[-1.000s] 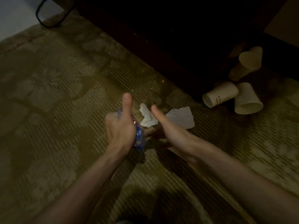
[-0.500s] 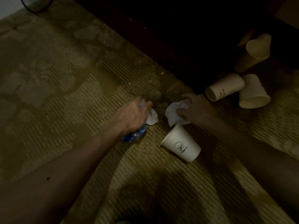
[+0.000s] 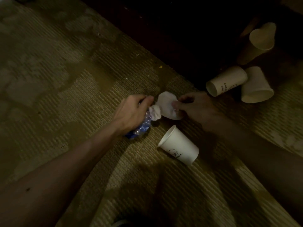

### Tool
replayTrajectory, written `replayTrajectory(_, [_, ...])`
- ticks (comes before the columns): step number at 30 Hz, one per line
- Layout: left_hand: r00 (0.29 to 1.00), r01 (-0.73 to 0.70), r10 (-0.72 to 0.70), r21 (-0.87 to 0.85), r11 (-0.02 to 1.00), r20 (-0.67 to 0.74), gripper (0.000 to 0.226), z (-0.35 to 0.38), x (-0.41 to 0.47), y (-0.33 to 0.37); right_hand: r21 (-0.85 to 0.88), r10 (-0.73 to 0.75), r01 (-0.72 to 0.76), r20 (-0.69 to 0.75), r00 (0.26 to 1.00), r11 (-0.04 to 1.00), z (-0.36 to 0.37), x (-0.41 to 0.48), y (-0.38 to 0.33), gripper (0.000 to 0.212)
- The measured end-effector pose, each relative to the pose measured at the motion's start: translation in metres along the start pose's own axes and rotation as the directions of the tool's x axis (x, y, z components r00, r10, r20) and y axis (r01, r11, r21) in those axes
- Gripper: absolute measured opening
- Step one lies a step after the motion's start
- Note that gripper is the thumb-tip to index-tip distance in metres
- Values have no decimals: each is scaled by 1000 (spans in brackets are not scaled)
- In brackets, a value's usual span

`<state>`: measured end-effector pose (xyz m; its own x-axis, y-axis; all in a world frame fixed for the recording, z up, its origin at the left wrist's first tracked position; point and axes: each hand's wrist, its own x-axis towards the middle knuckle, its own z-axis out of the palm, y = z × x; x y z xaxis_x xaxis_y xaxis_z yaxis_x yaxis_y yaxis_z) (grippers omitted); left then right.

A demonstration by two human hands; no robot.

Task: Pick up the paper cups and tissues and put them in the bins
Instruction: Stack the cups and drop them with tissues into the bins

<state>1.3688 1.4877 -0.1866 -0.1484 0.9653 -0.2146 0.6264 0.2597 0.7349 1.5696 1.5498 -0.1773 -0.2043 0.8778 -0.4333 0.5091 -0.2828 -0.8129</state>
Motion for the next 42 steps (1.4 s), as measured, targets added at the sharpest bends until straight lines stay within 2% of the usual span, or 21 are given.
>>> replayTrajectory(2, [999,-43,46,-111,993,25,42,-3,2,15,165,59,-75,96,994,984,6,-7,-12,15])
replayTrajectory(4, [995,-83,90,-160,984,36,45,-4,4,30,320,37,-115,240,970,941,9,-14,-25,44])
replayTrajectory(5, [994,-95,104,-169,981,45,49,-5,5,38,372,-6,-102,279,960,922,10,-16,-29,51])
replayTrajectory(7, [991,-85,102,-187,979,84,57,-6,5,50,458,-41,-97,281,959,883,10,-22,-37,46])
replayTrajectory(9, [987,-64,93,-215,974,128,60,-8,3,57,508,-29,-112,262,965,854,9,-27,-43,28])
replayTrajectory(13, [981,-90,125,-216,972,152,63,-12,-9,68,466,-33,-88,244,969,880,2,-40,-45,34])
replayTrajectory(17, [961,-96,173,-322,942,218,67,-10,-31,73,418,-93,2,196,976,908,-5,-51,-34,28])
replayTrajectory(20, [973,-79,164,-436,897,162,42,-6,-47,64,241,-139,130,20,990,962,-14,-57,-21,26])
replayTrajectory(23, [994,5,39,-412,911,98,34,0,-59,47,-13,-196,197,-164,967,980,-22,-61,-1,26])
replayTrajectory(26, [974,145,-78,-321,936,213,28,12,-69,30,-104,-134,120,-144,981,987,-16,-72,22,26])
replayTrajectory(28, [937,241,-155,-260,935,314,36,21,-73,22,-137,-46,34,-87,995,990,-9,-77,35,27])
replayTrajectory(32, [900,303,-176,-284,910,399,34,34,-79,26,-150,16,-18,-9,1000,988,5,-81,49,29])
replayTrajectory(35, [916,274,-155,-293,916,371,37,36,-79,37,-71,11,-9,26,1000,997,4,-86,48,30])
replayTrajectory(39, [933,147,-31,-303,942,358,38,28,-70,72,21,39,-40,26,999,999,-28,-100,33,42])
replayTrajectory(42, [916,-11,118,-271,962,382,36,25,-62,125,70,-61,65,-58,996,995,-75,-122,14,59])
